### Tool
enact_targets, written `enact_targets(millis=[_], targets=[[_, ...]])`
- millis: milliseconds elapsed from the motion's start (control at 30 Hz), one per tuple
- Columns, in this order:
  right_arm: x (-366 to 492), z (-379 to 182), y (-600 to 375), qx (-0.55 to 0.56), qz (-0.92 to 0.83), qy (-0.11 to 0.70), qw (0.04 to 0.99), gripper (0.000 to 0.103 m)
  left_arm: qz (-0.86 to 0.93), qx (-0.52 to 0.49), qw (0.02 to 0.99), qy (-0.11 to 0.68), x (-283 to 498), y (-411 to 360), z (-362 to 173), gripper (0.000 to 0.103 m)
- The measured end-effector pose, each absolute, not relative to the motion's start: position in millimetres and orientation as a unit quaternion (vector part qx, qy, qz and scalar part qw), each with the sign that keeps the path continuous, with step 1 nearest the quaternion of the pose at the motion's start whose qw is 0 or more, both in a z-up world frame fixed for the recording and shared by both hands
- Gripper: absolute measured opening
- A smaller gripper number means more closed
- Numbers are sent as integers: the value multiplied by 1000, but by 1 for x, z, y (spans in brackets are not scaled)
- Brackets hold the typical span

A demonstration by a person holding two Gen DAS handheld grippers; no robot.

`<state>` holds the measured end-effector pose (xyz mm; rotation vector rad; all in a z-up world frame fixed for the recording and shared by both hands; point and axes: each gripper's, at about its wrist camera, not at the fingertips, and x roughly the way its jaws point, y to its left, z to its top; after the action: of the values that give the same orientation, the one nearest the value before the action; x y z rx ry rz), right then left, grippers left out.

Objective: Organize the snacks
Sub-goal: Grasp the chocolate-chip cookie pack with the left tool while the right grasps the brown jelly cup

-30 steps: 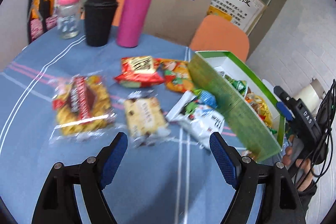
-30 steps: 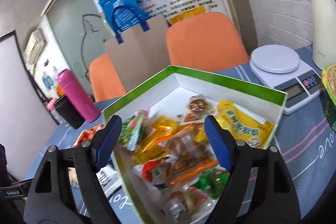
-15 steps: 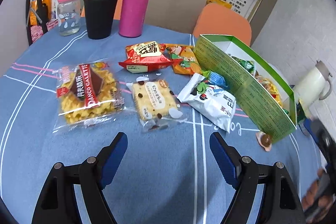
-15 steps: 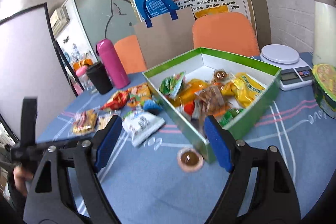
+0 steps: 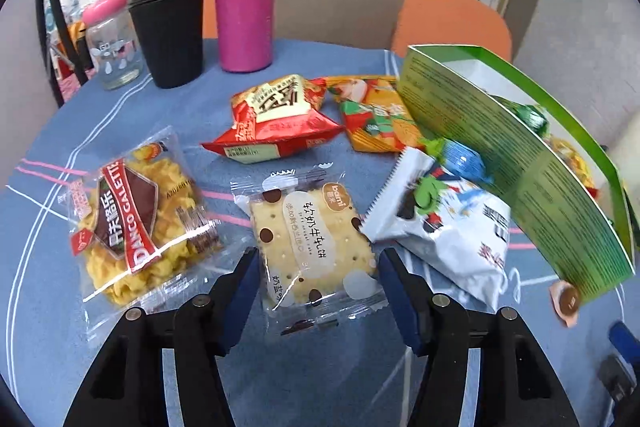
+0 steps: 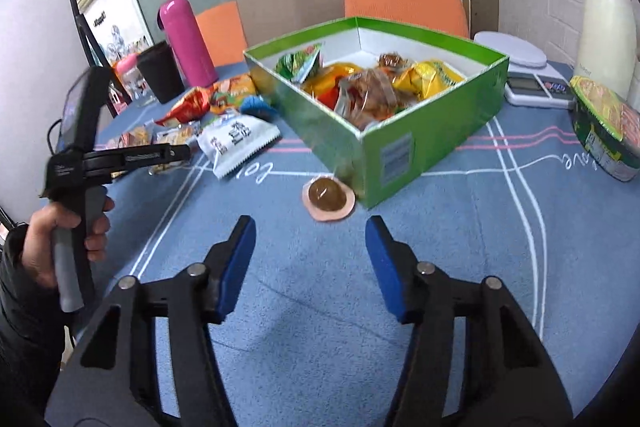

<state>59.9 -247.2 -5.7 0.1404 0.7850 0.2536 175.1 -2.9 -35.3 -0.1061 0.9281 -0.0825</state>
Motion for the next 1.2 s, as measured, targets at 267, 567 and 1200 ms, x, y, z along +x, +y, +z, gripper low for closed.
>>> enact_targets(millis=[267,567,1200], targets=[[84,-20,-237,58,86,419,902,46,-93,-66,889,444,131,3,-30,61],[113,-25,-226,57,60,432,898,32,-132,-73,891,429,97,10,-20,61],[114,-25,-193,17,129,432,893,33,-121,-90,883,444,93,20,-29,60]])
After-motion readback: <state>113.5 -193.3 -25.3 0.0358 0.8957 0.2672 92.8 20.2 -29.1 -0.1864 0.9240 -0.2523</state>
